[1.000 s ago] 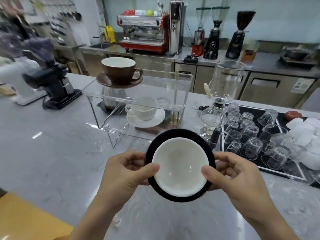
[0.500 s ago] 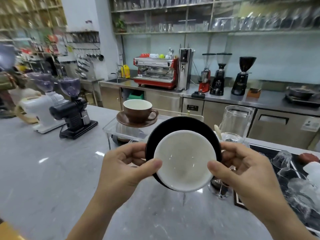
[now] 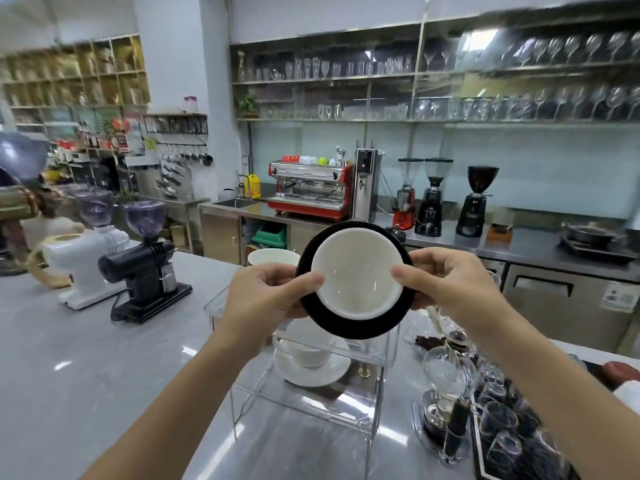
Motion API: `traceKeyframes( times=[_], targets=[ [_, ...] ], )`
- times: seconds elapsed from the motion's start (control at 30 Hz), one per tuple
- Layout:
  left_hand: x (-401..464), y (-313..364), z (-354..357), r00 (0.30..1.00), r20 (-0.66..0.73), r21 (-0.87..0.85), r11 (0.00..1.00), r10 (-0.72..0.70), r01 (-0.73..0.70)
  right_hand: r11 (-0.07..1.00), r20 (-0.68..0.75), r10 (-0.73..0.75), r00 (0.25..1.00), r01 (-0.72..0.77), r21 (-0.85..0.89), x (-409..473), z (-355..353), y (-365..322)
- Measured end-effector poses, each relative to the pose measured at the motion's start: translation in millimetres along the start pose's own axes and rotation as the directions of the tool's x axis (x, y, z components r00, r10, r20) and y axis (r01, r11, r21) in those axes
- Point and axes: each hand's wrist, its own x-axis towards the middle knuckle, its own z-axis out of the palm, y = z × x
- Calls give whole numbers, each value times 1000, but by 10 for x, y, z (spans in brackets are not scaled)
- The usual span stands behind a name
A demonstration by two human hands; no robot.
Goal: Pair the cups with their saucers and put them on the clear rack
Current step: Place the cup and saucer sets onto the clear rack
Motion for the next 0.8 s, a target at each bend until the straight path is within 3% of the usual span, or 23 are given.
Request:
traceKeyframes(
  times=[0.17,0.5,0.8],
  targets=[
    [176,-81,49,994,-23,138,985,-105,107,995,-5,98,995,-98,8,226,-29,56],
    [355,-177,146,951,-52,142,941,-303,308,964,76,263,962,-260,-54,582,-79,178],
    [530,-331,184,868,-69,140,857,-491,496,888,99,394,914,-351,-298,1028,-88,322]
  ],
)
